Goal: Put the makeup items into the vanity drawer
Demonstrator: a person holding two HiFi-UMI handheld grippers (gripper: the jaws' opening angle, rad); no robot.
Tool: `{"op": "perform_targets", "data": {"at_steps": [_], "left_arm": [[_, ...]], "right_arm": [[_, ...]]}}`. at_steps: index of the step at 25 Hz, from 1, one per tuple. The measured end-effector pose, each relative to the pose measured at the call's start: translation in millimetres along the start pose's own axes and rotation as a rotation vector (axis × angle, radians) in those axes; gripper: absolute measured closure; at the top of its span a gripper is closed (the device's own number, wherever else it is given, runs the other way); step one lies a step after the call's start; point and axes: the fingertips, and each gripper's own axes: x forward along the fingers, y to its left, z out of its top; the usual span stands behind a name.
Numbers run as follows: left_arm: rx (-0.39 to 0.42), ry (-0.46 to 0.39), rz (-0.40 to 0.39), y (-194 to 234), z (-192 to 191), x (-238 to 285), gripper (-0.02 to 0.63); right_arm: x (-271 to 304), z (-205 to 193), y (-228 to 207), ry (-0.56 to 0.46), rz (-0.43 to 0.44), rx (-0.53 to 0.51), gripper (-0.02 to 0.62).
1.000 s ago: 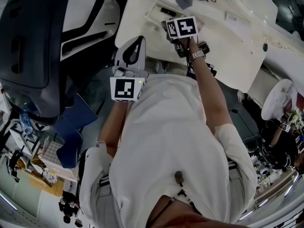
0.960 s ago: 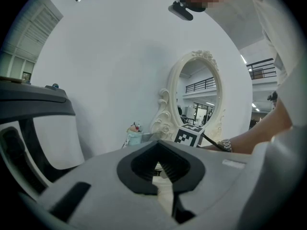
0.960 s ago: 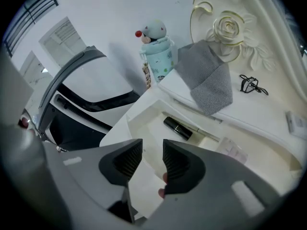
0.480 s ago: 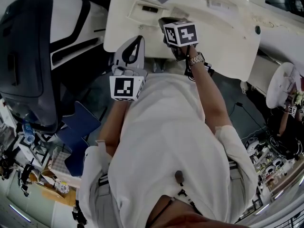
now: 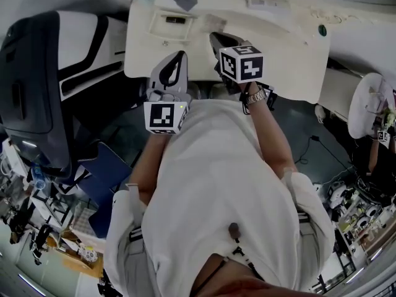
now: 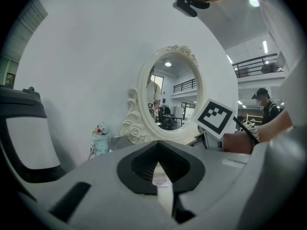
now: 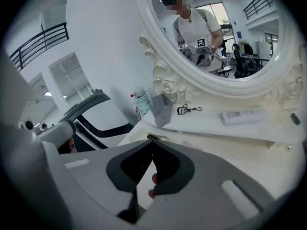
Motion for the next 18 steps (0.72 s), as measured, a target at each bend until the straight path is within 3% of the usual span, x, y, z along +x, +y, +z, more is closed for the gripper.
{"op": "perform_targets", "data": {"at_steps": [10,18], "left_arm": [[0.028,-0.006,-0.052,-78.5,10.0,37.4,0.601],[0.053,0.007,-0.087,-136.1,16.1,59.6,0.601]], "right_arm": [[-104.4,10.2,-52.3,-0.225,-0.066,0.063,0.589],[-179.5,8.9,-94.9,-0.364,-0.055,0.16,0.589]]}}
